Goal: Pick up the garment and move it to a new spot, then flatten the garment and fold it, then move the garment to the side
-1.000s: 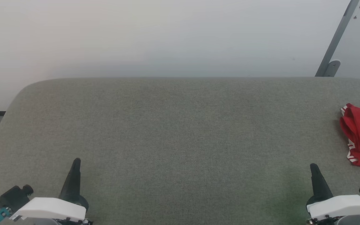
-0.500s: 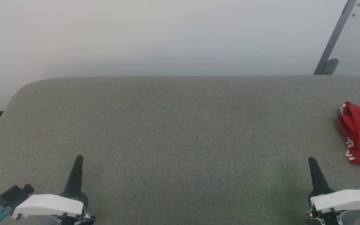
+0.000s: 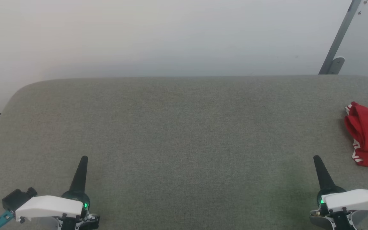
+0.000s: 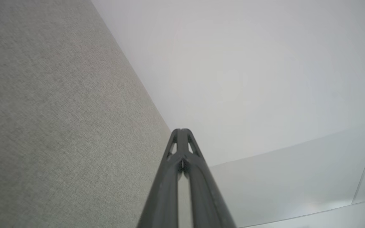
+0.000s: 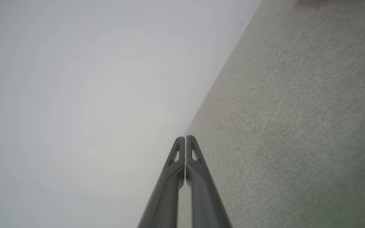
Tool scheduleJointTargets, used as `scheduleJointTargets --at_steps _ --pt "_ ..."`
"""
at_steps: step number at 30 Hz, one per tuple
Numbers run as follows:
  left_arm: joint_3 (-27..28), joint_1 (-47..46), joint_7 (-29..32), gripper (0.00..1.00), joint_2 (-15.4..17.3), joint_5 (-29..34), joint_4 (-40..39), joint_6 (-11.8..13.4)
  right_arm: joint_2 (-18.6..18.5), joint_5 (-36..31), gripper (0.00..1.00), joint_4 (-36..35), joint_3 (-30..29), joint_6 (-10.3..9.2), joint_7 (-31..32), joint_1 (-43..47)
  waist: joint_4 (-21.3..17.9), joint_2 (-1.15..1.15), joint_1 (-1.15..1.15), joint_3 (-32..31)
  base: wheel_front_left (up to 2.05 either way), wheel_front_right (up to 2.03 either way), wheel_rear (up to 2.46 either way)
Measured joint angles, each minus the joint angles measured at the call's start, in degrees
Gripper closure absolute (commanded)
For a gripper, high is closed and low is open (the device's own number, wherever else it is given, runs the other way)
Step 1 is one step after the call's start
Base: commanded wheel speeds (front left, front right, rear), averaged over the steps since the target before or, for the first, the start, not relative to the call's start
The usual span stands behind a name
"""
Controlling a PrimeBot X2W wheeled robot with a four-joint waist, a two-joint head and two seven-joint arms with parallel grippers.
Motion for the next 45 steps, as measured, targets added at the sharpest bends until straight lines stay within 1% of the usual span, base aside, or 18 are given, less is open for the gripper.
scheduleJointTargets --at_steps 29,45 --pt "1.2 -2.2 3.7 1.00 -2.3 -12.3 1.1 0.0 0.1 15.1 1.00 -0.6 0.4 -0.04 3.9 -2.1 -0.9 0.00 0.00 0.8 0.00 0.00 0.00" --pt "1.7 -3.1 5.2 1.00 -3.3 -17.1 1.6 0.0 0.1 21.4 1.00 -1.0 0.6 -0.04 5.4 -3.0 -1.4 0.00 0.00 1.1 0.00 0.00 0.00"
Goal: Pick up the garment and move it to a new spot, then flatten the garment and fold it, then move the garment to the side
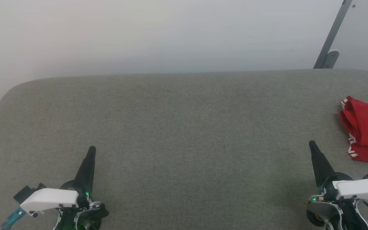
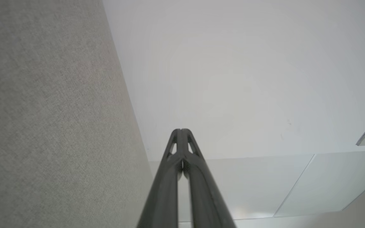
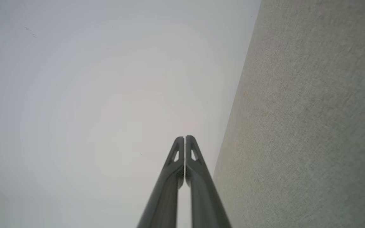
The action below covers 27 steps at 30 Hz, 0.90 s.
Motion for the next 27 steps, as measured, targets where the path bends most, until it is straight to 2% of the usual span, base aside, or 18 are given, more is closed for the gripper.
scheduleJointTargets --at_steps 5,27 --pt "0.1 -0.2 0.5 1.00 -0.2 -1.9 0.2 0.0 0.0 1.9 1.00 -0.1 0.0 0.00 0.5 -0.2 -0.2 0.00 0.00 0.1 0.00 0.00 0.00" --pt "0.2 -0.3 0.5 1.00 -0.3 -1.9 0.2 0.0 0.0 2.0 1.00 -0.1 0.0 0.00 0.5 -0.3 -0.2 0.00 0.00 0.1 0.00 0.00 0.00"
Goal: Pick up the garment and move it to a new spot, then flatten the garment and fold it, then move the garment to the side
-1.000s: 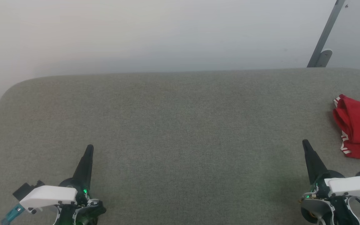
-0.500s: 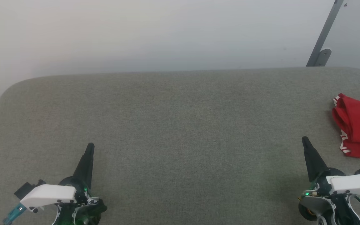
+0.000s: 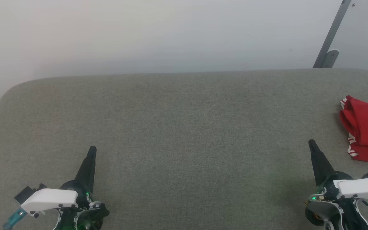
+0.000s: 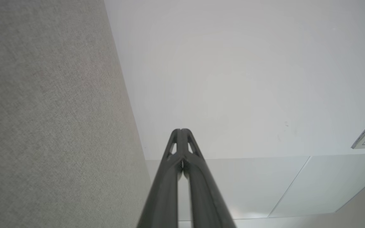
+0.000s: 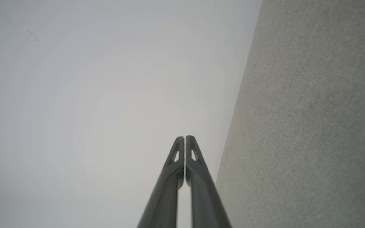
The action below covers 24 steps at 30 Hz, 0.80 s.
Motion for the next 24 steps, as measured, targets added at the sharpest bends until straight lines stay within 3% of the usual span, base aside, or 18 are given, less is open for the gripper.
scheduleJointTargets --at_steps 24 --pt "0.0 0.0 0.0 1.00 0.0 0.0 0.0 0.0 0.0 0.0 1.00 0.0 0.0 0.00 0.0 0.0 0.0 0.00 0.00 0.0 0.00 0.00 0.00"
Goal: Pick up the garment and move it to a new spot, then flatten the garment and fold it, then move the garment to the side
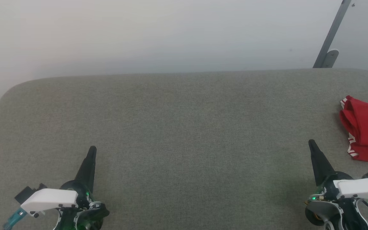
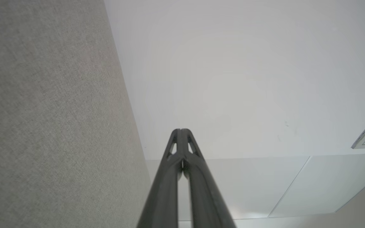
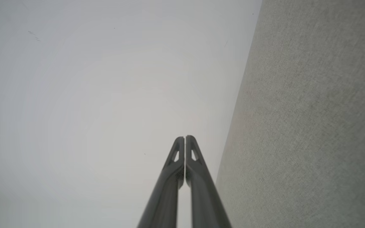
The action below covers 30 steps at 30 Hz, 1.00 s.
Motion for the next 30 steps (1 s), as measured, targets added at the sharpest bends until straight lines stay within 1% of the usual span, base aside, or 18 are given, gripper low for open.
scheduleJointTargets --at_steps 30 --pt "0.0 0.0 0.0 1.00 0.0 0.0 0.0 0.0 0.0 0.0 1.00 0.0 0.0 0.00 0.0 0.0 0.0 0.00 0.00 0.0 0.00 0.00 0.00"
